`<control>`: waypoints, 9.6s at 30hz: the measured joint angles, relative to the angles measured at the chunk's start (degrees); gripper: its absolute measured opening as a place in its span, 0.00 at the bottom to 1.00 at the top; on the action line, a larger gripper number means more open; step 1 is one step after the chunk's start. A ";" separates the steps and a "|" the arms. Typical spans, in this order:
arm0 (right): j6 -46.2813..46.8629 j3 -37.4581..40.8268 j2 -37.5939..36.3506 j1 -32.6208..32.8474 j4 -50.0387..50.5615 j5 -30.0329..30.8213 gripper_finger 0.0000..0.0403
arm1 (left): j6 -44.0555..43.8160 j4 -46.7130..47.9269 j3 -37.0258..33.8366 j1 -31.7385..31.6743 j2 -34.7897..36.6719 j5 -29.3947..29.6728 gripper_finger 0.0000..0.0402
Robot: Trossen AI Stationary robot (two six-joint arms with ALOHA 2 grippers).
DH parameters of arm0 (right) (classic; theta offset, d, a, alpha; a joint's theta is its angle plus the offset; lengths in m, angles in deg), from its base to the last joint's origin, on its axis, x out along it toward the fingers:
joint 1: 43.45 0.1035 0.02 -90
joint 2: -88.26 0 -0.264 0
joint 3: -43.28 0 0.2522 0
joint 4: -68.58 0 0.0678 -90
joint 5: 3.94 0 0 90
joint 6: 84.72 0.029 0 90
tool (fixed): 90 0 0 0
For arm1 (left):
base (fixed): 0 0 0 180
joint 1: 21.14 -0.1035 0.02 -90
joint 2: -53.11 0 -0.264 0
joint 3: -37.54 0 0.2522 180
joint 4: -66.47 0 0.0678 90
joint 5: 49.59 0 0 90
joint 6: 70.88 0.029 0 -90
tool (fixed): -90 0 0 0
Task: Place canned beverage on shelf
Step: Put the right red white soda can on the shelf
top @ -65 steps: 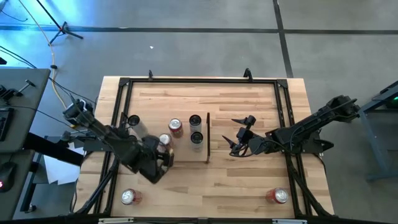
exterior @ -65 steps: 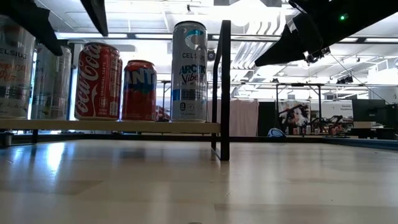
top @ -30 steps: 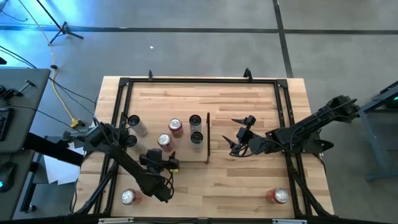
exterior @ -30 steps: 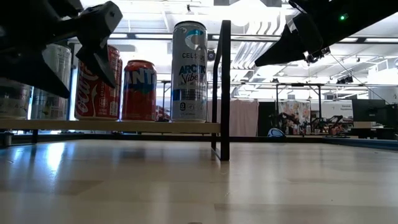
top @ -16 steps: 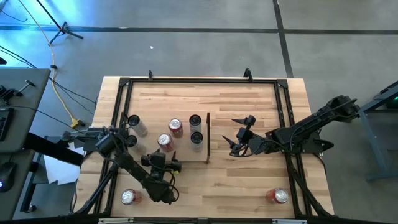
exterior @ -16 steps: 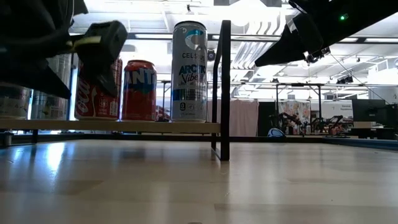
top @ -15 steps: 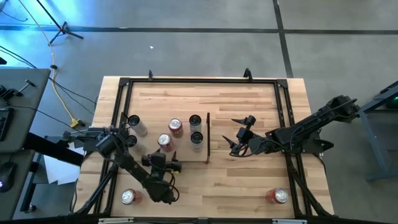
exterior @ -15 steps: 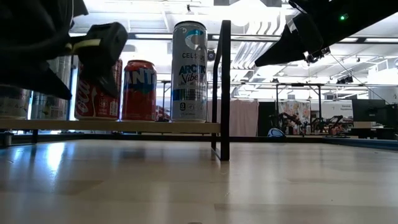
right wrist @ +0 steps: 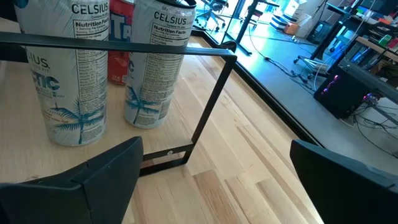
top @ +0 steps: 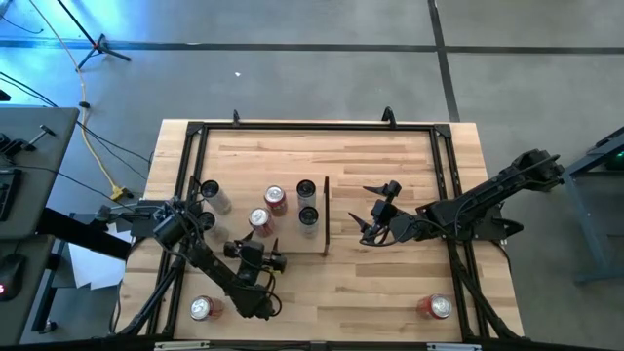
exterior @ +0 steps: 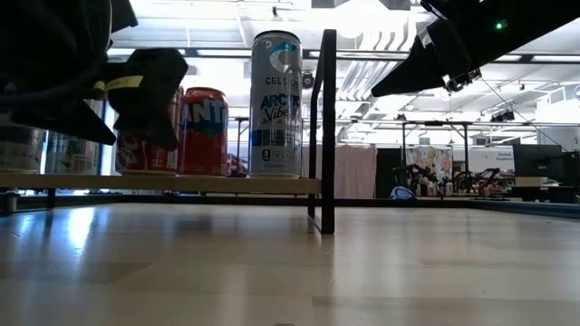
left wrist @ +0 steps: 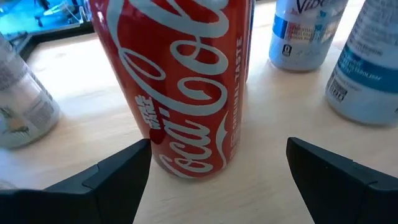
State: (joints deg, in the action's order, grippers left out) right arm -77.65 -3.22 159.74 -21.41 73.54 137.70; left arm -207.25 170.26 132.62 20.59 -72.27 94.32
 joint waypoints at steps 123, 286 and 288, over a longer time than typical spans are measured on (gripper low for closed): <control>-0.02 0.00 0.02 0.02 -0.02 0.02 0.98 | 144.87 -89.61 -44.05 49.24 80.05 -7.60 0.86; 24.52 -28.65 14.12 4.13 -11.99 -14.29 0.98 | 138.04 -113.13 -69.55 -58.59 118.81 -61.77 0.86; 24.13 -38.00 17.67 4.09 -1.87 -12.12 0.98 | 138.05 -112.92 -69.55 -58.59 118.81 -61.83 0.86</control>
State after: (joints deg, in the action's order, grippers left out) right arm -53.53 -41.21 177.41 -17.32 71.67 125.58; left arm -69.19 57.34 63.07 -38.00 46.54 32.49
